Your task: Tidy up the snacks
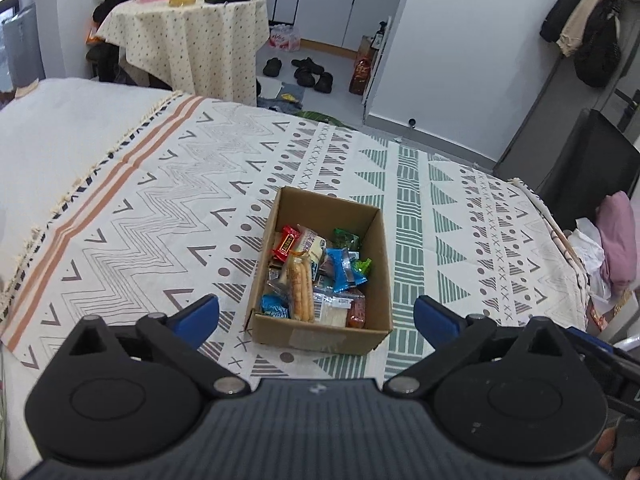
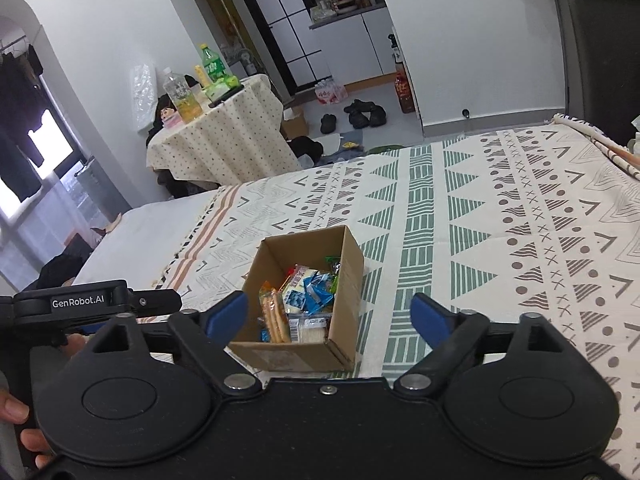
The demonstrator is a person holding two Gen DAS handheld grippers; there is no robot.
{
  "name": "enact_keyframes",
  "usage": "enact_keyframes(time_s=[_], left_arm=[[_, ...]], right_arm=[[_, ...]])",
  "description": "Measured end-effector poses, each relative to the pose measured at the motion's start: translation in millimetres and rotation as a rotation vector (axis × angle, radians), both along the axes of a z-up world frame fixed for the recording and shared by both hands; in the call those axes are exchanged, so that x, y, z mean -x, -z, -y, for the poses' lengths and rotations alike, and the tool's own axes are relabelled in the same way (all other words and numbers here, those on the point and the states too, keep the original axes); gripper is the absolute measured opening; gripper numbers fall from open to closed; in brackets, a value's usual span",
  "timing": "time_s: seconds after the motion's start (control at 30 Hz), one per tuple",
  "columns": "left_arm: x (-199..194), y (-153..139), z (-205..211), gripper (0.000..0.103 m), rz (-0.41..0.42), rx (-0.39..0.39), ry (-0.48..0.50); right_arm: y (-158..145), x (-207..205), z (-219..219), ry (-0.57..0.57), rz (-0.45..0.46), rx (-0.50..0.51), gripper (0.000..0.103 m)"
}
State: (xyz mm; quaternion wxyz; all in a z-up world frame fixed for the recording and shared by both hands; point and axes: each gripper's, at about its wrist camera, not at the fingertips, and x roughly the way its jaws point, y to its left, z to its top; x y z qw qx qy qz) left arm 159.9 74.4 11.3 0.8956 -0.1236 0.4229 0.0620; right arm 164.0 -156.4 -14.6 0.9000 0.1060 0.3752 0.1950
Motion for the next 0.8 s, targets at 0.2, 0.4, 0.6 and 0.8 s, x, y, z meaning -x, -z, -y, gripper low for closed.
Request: enact_keyframes(time_s=[0.2,0.4,0.6,0.8], left_arm=[[25,-10,15,0.103,0.029,-0.03,0.036],[50,-19,27,0.103,0.057,-0.063,0.07],[78,-27,35,0.103,0.086,-0.093,0.092],[98,-31,41,0.103,0.102,-0.107,0.106]], right_arm=[[-16,23,9,-0.011,0.034,0.021,0.103],[-28,48,16,-0.032,0.067,0.049,0.103],[-34,70,26,-0.012,0.082,0.046,0.103],[-33,91,34,0.001,0.088,0.062,0.103]])
